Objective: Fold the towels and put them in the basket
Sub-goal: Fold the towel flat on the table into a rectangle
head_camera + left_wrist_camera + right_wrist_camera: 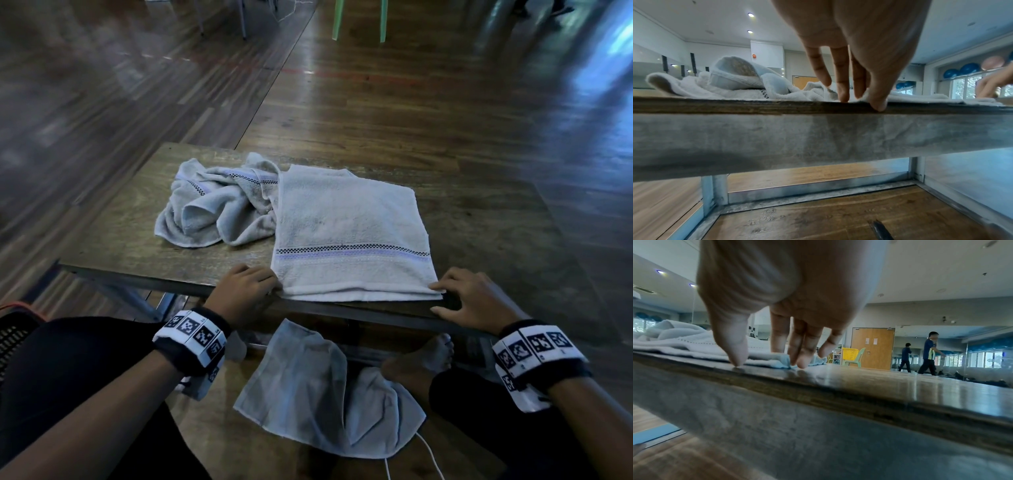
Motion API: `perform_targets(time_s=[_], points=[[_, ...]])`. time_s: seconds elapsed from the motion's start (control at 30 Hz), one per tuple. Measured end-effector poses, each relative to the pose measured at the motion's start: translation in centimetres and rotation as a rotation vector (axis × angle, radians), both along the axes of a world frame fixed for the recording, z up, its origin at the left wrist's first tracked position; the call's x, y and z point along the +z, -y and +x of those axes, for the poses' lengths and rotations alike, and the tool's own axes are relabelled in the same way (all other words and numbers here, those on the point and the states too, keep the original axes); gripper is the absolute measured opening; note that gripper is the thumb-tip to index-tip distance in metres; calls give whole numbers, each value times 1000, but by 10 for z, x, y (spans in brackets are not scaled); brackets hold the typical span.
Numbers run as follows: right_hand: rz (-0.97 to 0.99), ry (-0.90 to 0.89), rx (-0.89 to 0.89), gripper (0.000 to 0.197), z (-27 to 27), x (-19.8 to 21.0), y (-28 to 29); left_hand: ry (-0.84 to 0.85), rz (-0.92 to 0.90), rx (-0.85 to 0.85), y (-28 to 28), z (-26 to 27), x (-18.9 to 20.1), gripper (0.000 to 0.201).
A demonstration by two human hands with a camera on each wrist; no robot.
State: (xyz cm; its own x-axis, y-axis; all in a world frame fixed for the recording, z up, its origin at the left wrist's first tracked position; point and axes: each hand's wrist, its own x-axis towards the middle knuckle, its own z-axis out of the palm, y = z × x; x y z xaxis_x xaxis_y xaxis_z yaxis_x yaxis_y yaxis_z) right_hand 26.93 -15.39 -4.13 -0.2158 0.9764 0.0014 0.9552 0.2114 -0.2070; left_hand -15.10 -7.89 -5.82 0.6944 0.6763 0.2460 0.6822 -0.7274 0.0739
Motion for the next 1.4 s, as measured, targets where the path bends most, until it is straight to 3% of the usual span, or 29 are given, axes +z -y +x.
perform_targets(time_s=[0.2,0.33,0.57,0.7,0.9,1.1,1.23,1.4], points=[[-46,16,32,45,-6,-6,0,3,-22,80,-4,-4,3,29],[-76,-6,26,37,-9,-6,-1,17,-29,90,-8,-7,3,28],[63,44,193,32,-17,-10,2,-25,-45,14,-14,-14,-3,24],[52,7,128,18,-13,-5,3,-30,-51,-18,-16,-18,3,25],[167,-3,-9,16,-19,10,6,-92,-11,-14,-15,-6,26,24],[449,-159,-83,20,-14,57,-11,340,24,170,-44,6,86,17],[620,-380,-90,14,-17,123,-18,595,75,95,-54,10,154,10],[827,-563,-90,18,-24,207,-10,867,266,-37,-43,2,250,19]])
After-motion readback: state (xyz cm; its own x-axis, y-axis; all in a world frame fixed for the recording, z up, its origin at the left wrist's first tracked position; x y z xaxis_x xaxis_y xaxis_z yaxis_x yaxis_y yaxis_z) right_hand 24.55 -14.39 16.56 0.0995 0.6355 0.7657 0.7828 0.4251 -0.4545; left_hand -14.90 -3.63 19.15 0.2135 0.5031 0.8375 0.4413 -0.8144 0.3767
